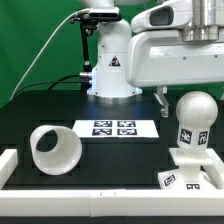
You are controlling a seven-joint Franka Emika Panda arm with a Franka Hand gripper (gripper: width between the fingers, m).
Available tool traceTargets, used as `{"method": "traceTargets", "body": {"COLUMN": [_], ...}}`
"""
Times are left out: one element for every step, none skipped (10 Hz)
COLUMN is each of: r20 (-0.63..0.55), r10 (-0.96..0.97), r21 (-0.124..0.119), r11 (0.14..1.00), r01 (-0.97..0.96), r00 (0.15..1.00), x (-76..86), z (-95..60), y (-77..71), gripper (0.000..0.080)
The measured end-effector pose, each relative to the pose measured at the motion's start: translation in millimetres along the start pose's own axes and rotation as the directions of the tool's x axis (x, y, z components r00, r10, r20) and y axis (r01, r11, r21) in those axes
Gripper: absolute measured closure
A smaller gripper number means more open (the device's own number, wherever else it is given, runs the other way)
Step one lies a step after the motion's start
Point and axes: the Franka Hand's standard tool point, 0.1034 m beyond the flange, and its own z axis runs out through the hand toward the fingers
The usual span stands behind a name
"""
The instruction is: Assemble lamp
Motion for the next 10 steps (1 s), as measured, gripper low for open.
{"method": "traceTargets", "body": {"r20": [0.029,-0.017,-0.012,-0.013,-0.014,-0.014,-0.018,-0.023,-0.033,-0.031], "r10": [0.001,0.013,0.028,0.027,0.038,0.123,0.219,0.330,0.437,0.565], "r21": [0.002,-0.003,-0.002,-0.002,-0.002,0.001,0.002,0.003,0.008,0.017], "r11": [1.000,1.000,1.000,1.000,0.999,0.992,0.976,0.944,0.900,0.825], "r01": [-0.001,-0.013,-0.028,-0.027,-0.038,-0.123,-0.219,-0.330,-0.437,-0.565], "r00": [1.000,1.000,1.000,1.000,0.999,0.992,0.976,0.944,0.899,0.825], "x": [1.4,6.0,4.7,5.0,5.1,5.1,5.5,5.9,6.9,7.0], "z": [0.6,1.8,2.8,2.6,2.6,2.7,2.9,3.0,3.2,3.2], "y": [-0.6,-0.2,-0.2,-0.1,-0.3,-0.5,-0.2,0.2,0.3,1.2], "gripper": [0.0101,0.0101,0.0120,0.0120,0.0226,0.0226,0.0226,0.0226,0.0226,0.0226]}}
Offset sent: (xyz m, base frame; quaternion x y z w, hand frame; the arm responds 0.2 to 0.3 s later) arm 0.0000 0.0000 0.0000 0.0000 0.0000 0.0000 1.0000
